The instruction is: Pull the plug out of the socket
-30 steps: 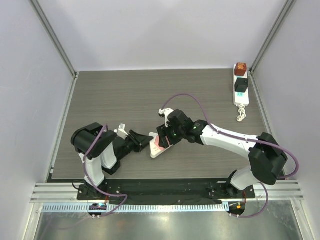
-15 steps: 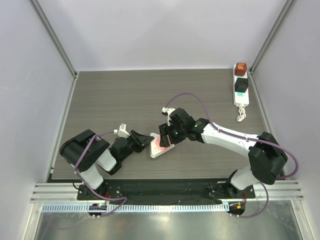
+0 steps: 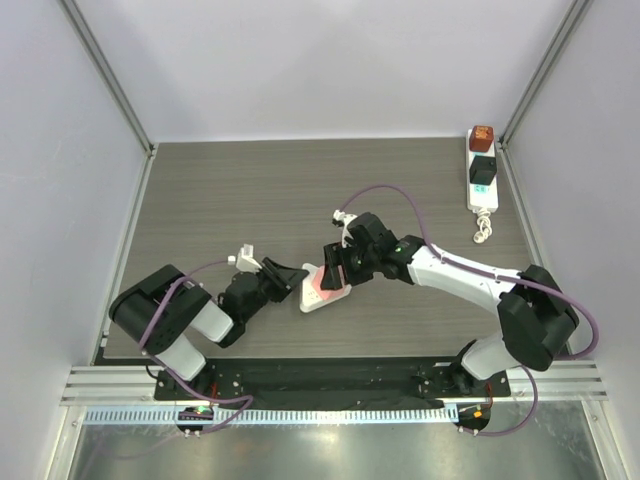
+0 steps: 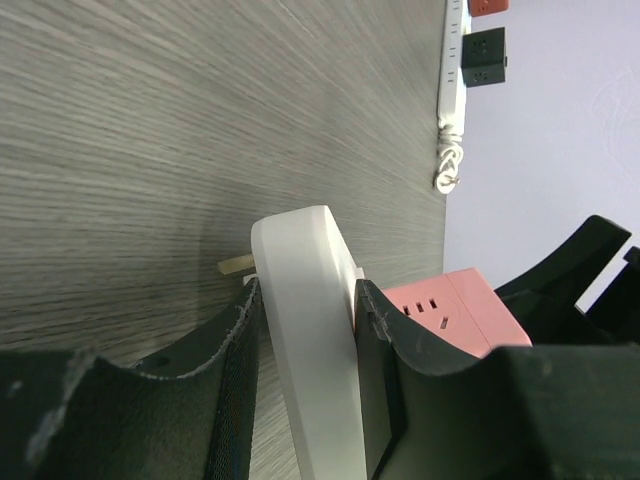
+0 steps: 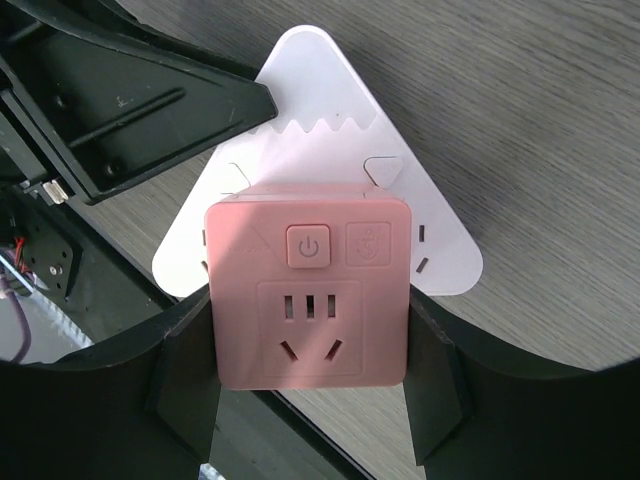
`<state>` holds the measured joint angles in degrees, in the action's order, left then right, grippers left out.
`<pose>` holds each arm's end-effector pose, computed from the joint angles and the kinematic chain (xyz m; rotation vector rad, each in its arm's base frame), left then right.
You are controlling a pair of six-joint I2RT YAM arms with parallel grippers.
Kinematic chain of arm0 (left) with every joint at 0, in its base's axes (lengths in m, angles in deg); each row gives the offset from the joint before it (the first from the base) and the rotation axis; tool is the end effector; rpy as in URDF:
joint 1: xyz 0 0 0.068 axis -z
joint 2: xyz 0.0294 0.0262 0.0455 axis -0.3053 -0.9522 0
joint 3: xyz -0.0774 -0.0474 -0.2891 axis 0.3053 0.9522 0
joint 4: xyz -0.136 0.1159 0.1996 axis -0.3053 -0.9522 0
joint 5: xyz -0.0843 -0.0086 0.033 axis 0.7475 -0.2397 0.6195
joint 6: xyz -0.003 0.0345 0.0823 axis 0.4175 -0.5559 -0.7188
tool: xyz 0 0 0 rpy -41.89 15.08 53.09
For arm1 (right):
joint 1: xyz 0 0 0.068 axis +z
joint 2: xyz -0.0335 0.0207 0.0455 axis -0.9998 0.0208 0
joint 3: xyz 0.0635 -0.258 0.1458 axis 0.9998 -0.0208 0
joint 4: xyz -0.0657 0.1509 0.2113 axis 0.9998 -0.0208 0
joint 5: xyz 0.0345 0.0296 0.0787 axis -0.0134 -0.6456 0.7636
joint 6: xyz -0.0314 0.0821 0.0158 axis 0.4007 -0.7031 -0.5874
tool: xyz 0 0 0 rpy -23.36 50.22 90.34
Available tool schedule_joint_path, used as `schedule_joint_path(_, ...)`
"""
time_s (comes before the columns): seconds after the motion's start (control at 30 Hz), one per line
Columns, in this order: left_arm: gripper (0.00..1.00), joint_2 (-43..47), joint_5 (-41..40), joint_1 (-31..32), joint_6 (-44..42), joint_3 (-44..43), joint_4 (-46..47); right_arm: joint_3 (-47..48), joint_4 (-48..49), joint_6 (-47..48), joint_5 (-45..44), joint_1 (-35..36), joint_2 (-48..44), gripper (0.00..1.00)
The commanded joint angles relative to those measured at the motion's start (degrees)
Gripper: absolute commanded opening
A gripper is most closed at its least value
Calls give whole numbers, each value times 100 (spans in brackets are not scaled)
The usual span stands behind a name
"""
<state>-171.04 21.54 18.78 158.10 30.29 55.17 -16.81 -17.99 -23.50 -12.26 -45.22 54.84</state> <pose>0.2111 -0.1528 0.1153 -0.6833 1.9776 -1.2226 0.2329 0.2452 0.2167 -0.5245 2.5145 0.7603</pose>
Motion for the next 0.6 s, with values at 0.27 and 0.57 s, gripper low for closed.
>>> schedule_joint_path(0.27, 0, 86, -611, 88, -771, 219, -1613, 487, -437, 418, -3061, 869, -403, 1)
schedule_joint_path(0.57, 0, 341, -734, 176, -815, 210, -1921, 321, -368, 297, -2555, 942, -410, 1)
